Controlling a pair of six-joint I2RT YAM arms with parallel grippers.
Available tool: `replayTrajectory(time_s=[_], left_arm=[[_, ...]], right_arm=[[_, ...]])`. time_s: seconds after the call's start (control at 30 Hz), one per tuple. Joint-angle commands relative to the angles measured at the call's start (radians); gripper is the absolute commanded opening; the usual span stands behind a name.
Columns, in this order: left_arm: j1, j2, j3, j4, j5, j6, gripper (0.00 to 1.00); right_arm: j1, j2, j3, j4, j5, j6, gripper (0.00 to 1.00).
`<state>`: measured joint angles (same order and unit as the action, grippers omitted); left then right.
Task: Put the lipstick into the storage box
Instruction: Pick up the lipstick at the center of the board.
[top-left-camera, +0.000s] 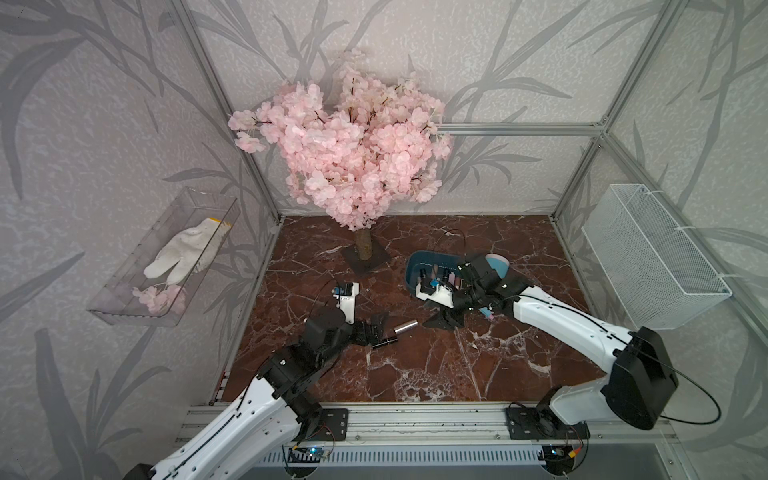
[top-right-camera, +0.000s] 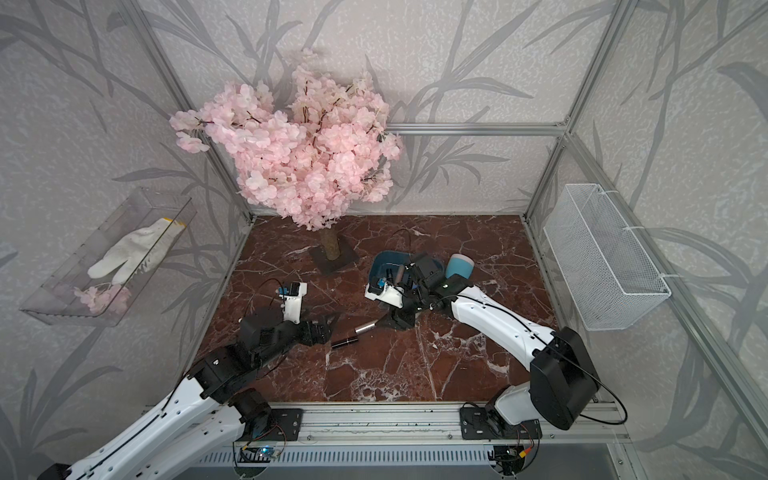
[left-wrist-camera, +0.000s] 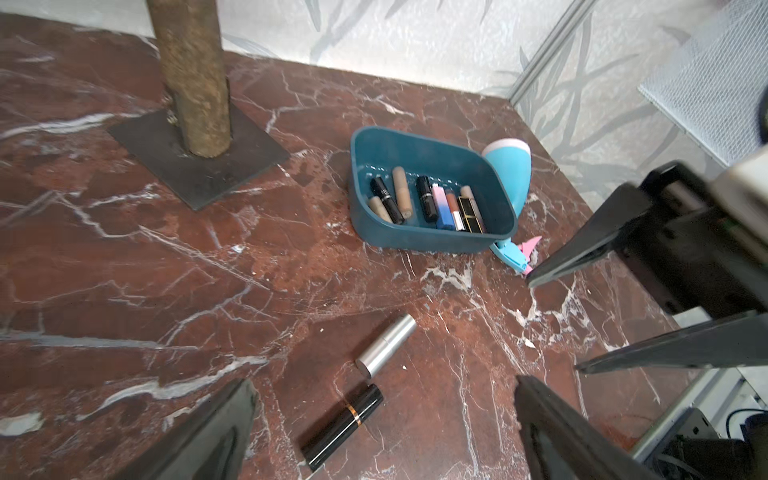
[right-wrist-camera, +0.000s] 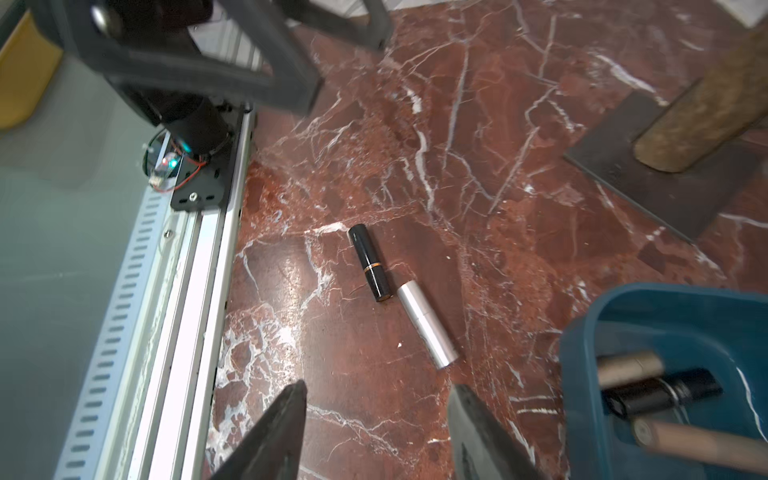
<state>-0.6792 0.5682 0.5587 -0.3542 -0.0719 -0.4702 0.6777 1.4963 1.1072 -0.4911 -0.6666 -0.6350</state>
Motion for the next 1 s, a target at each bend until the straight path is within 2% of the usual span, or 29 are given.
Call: replayTrajectory(time_s=[0.0, 0.1, 0.3, 0.43, 0.7, 0.97], left_arm=[[0.006, -0.061, -0.009, -0.068, -0.106, -0.025, 1.0], [0.009, -0.065, 0.004, -0.133, -0.127, -0.034, 1.0], [0.016, 0.024, 0.081, -0.272, -0.188, -0.019, 1.0], [0.02, 0.062, 0.116, -0.311, -0.197, 0.016, 1.0], [0.047, 0.024, 0.111, -0.345, -0.204, 0.035, 1.0], [0.089, 0.016, 0.107, -0.354, -0.176, 0.047, 1.0]], right_arm=[[0.036, 0.092, 0.093, -0.16, -0.018, -0.259, 0.58], [0.08, 0.181, 0.173, -0.25, 0.017, -0.378, 0.58], [0.148, 0.355, 0.313, -0.337, 0.096, -0.469, 0.58], [0.18, 0.443, 0.374, -0.337, 0.186, -0.466, 0.57], [0.194, 0.531, 0.426, -0.301, 0.34, -0.395, 0.56], [0.193, 0.569, 0.453, -0.257, 0.404, -0.357, 0.55]])
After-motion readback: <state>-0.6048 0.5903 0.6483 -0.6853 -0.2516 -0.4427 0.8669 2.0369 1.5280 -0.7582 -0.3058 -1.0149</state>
